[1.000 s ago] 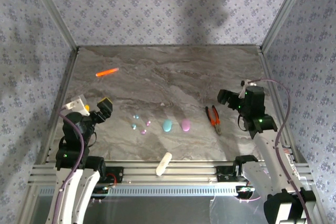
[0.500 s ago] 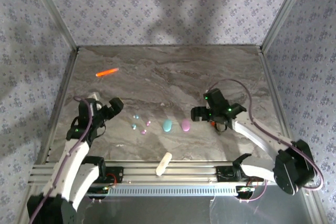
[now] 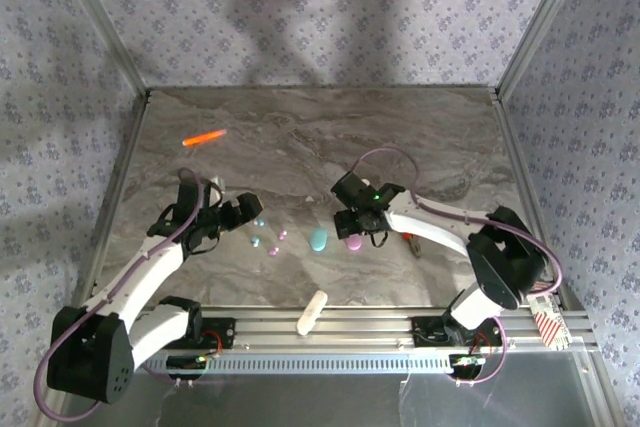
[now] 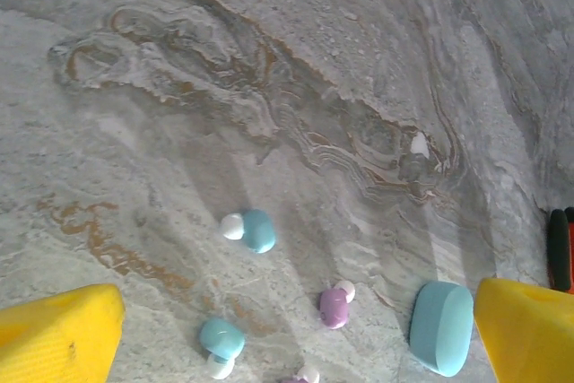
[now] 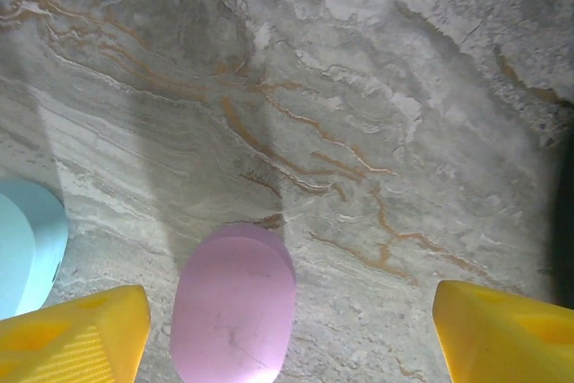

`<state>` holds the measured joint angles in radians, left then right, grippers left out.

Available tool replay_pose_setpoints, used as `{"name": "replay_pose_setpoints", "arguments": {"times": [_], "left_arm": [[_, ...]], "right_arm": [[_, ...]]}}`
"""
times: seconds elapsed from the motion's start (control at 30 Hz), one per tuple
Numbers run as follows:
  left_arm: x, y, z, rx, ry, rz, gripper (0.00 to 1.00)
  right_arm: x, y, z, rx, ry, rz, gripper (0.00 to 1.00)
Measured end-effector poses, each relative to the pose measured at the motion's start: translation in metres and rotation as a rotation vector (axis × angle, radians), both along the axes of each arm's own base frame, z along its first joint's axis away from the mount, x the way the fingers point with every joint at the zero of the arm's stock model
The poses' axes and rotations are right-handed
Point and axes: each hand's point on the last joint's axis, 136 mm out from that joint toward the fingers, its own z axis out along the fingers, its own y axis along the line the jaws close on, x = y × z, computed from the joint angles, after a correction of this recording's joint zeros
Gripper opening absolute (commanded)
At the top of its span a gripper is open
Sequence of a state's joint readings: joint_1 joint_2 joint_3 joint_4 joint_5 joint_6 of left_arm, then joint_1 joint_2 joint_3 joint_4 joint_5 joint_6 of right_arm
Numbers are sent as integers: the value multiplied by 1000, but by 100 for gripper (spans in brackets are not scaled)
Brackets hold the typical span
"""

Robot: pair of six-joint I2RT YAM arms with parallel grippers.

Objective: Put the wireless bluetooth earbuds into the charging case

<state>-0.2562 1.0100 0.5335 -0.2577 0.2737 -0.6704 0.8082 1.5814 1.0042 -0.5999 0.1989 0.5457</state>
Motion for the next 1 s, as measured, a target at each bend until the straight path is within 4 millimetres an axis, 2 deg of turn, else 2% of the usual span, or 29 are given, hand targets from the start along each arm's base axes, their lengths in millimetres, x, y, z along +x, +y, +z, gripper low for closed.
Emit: {"name": "replay_pose_setpoints", "arguments": {"times": [0.3, 0.63, 1.0], "left_arm": [[3, -2, 8, 30, -30, -35, 100], [2, -1, 8, 41, -35, -43, 100], [2, -1, 8, 41, -35, -43, 100]], "right_arm": [[-7, 8, -15, -37, 50, -6, 77], [-10, 8, -16, -36, 58, -13, 67], [-12, 10, -17, -25, 70, -12, 66]]}}
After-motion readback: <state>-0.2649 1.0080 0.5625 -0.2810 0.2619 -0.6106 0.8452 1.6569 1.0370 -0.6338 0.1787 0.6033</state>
